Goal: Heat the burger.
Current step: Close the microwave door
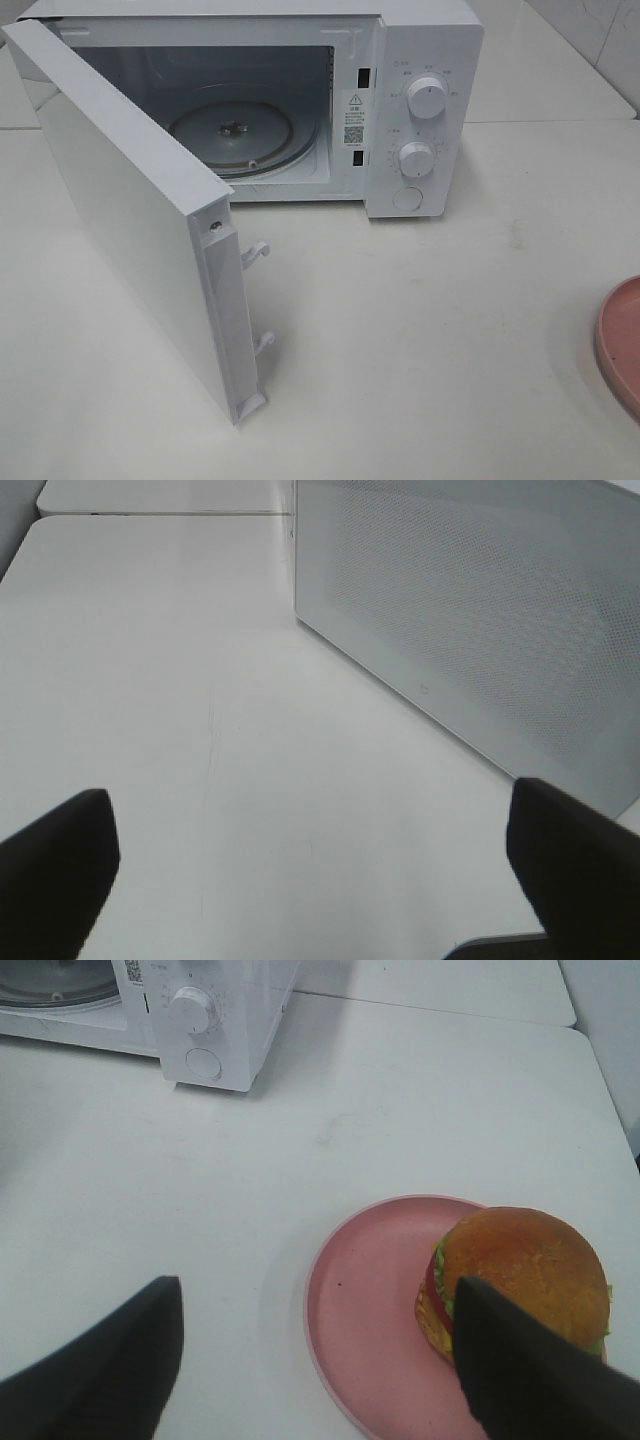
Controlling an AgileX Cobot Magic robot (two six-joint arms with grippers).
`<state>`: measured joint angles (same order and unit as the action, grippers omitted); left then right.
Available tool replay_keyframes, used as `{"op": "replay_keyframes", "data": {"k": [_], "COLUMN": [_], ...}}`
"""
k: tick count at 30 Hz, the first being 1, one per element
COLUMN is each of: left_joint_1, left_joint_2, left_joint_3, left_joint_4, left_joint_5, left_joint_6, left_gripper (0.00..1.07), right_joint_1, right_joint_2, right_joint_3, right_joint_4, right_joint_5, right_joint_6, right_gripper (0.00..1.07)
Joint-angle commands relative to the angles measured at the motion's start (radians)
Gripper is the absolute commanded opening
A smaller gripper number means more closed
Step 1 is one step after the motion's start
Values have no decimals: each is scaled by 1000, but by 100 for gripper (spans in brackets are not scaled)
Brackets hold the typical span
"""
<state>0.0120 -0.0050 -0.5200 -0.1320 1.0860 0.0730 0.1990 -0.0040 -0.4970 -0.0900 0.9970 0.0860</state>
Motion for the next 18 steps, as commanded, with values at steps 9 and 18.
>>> {"op": "replay_keyframes", "data": {"k": [9, 18], "left_joint_1": [-3, -3], "left_joint_2": [-14, -14], "left_joint_3": [2, 2], "left_joint_4": [-5, -5], "left_joint_5": [-13, -13], "left_joint_6": [0, 0], "left_gripper": [98, 98], "right_joint_1": [-5, -5], "right_joint_2": [-28, -28], "right_joint_3": [1, 1], "right_joint_4": [-1, -1], "right_joint_5": [-5, -5], "right_joint_6": [1, 1], "right_gripper": [73, 73]}}
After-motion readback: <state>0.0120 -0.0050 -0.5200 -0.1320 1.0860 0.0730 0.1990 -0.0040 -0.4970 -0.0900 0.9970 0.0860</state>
